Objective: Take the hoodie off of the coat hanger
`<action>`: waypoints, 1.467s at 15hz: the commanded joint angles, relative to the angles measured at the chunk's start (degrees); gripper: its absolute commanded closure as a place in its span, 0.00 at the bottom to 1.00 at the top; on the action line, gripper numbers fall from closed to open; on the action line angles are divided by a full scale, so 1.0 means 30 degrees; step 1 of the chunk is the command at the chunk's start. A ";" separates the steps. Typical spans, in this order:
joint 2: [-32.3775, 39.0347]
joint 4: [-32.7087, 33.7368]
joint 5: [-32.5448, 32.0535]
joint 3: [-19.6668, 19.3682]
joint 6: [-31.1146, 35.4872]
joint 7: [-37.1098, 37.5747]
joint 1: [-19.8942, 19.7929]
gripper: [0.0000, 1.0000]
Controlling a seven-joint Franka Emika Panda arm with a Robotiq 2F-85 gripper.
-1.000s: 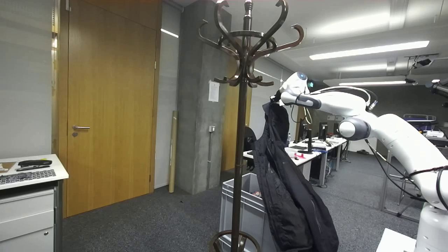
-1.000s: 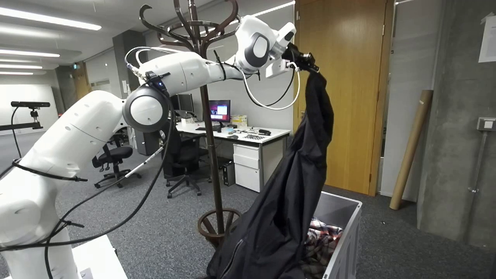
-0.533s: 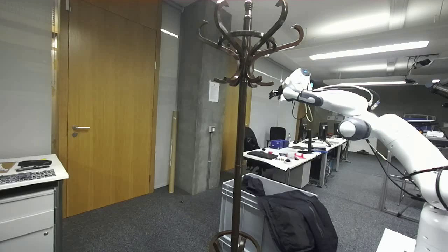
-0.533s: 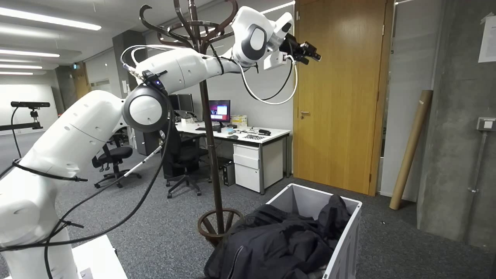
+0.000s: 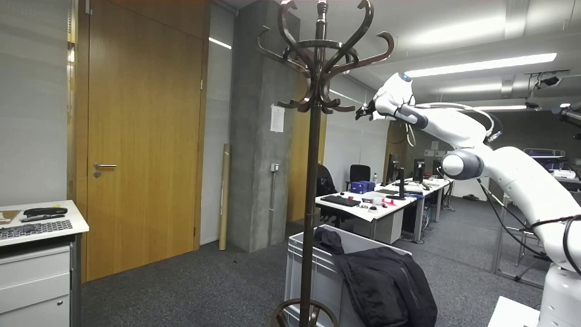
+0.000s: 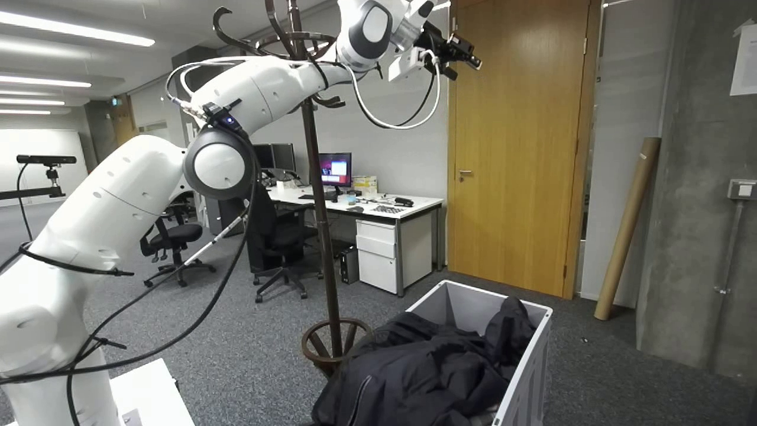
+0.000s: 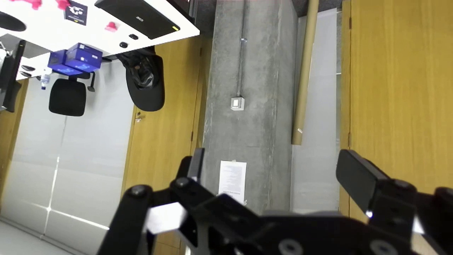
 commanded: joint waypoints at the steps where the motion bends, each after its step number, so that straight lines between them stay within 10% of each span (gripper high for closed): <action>1: -0.1610 -0.0608 0.0283 0.0327 -0.2345 -0.1203 -0.0317 0.00; 22: -0.4689 -0.0587 0.5435 0.2734 -2.1460 -0.4615 -0.3522 0.00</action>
